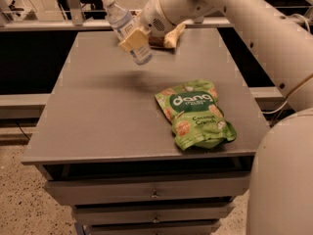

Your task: Knock blue plastic bottle over

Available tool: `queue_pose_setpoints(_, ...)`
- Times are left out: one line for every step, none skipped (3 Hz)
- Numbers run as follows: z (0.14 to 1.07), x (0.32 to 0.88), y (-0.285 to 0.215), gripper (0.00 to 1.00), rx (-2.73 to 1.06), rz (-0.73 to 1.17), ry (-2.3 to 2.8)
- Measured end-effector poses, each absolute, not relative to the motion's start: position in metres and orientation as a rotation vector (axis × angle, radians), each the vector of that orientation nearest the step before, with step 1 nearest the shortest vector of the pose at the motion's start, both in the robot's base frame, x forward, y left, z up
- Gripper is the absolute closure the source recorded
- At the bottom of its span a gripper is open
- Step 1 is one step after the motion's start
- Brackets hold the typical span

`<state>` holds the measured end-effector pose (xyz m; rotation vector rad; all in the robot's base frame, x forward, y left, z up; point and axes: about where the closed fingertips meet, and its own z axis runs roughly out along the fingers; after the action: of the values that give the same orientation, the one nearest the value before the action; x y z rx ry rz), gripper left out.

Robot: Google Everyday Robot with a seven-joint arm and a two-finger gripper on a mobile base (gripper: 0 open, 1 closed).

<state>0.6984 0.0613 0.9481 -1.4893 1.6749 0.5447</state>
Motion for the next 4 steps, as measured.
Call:
queue_pose_setpoints(0.915, 0.665, 0.06, 1.0, -1.809, 0.415, 1.714)
queue_pose_setpoints(0.894, 0.641, 0.061, 1.0, -2.032, 0.329, 1.714)
queue_pose_setpoints(0.883, 0.632, 0.073, 0.82, -2.13, 0.289, 1.709)
queue_pose_setpoints(0.875, 0.629, 0.096, 0.5, -2.195, 0.278, 1.683)
